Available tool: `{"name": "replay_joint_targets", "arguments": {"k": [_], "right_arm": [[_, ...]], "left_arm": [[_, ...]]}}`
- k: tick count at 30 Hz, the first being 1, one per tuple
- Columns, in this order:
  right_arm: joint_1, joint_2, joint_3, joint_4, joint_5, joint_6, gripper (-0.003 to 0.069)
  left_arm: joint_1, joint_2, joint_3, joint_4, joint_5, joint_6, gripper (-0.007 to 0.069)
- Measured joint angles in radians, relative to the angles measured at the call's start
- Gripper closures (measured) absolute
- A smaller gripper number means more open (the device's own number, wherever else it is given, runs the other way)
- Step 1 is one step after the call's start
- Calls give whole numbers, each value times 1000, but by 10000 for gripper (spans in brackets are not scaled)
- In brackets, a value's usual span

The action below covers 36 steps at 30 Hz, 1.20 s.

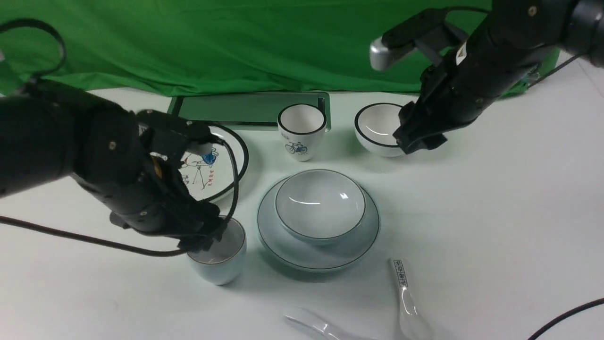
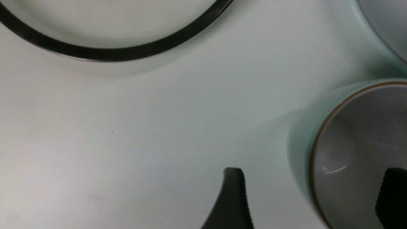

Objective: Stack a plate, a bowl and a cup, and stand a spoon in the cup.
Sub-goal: Use the left arm to grab a blue teacup, then use the left arm to put the blue teacup into the blue rice bowl in the middle

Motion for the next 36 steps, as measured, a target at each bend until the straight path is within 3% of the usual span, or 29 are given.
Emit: {"name": "replay_joint_targets", "arguments": {"k": [3, 11, 22, 30, 36], "right_arm": [[0, -30, 0, -5, 5, 0, 257], [0, -38, 0, -10, 64, 0, 258], [-1, -64, 0, -57, 134, 0, 258], [-1, -98, 0, -62, 134, 0, 258], [-1, -98, 0, -62, 136, 0, 258]], "left_arm": [[0, 55, 0, 0, -18, 0, 176], [0, 78, -69, 0, -4, 26, 614], [-61, 160, -520, -181, 137, 209, 632], [-121, 465, -735, -192, 261, 222, 632], [-121, 519, -771, -166, 269, 210, 627]]}}
